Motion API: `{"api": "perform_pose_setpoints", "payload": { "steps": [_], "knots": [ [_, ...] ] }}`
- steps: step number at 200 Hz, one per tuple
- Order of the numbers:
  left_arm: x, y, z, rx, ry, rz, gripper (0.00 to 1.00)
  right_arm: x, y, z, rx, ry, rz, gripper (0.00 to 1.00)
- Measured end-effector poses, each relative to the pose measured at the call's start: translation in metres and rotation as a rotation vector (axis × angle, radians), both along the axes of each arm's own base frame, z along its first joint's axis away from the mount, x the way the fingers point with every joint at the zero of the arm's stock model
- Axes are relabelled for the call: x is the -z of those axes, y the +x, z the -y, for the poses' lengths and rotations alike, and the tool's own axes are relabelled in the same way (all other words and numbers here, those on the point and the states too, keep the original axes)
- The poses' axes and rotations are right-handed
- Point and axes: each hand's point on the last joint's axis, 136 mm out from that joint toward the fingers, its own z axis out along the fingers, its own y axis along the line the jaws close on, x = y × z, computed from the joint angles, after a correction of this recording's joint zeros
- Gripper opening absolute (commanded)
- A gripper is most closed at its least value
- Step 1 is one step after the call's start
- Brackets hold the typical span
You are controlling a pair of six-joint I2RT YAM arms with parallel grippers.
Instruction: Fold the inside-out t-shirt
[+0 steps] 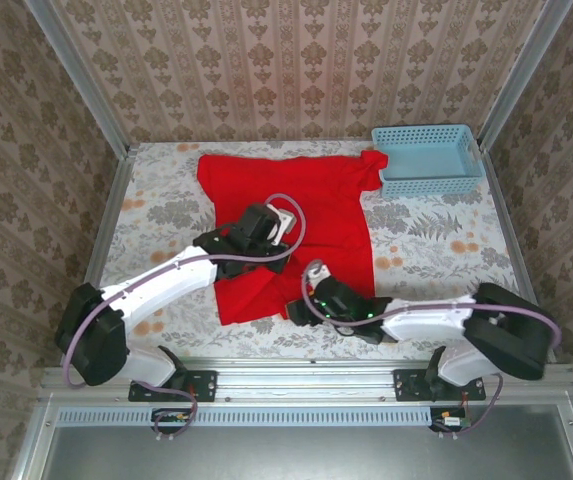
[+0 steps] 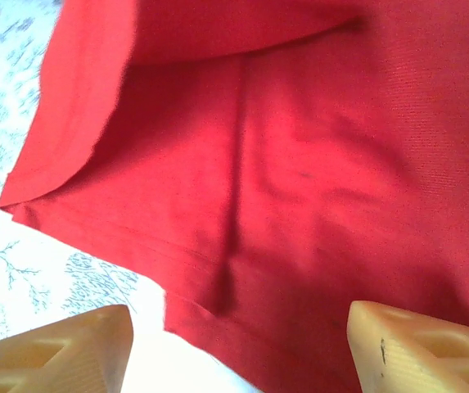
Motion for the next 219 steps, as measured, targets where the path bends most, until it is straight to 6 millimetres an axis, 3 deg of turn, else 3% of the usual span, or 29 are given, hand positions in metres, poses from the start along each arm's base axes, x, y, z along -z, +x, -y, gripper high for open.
{"api": "perform_pose_setpoints", "payload": {
  "steps": [21, 55, 115, 160, 189, 219],
  "knots": [
    [-0.012, 0.002, -0.002, -0.005, -0.032, 0.014, 0.00, 0.007, 0.008, -0.019, -0.020, 0.011, 0.046, 0.69],
    [-0.030, 0.003, -0.004, -0.008, -0.081, 0.035, 0.00, 0.018, 0.019, -0.029, -0.023, -0.008, 0.097, 0.69],
    [-0.050, 0.003, -0.002, 0.006, -0.137, 0.049, 0.00, 0.014, 0.046, -0.044, 0.021, -0.046, 0.185, 0.68],
    [-0.077, 0.001, 0.000, 0.020, -0.186, 0.082, 0.00, 0.007, 0.072, -0.039, 0.086, -0.101, 0.256, 0.68],
    [-0.100, 0.002, -0.006, 0.011, -0.218, 0.118, 0.00, 0.009, 0.086, -0.029, 0.118, -0.134, 0.273, 0.68],
    [-0.111, -0.003, -0.010, 0.015, -0.230, 0.131, 0.00, 0.011, 0.096, -0.018, 0.138, -0.167, 0.277, 0.68]
  ]
}}
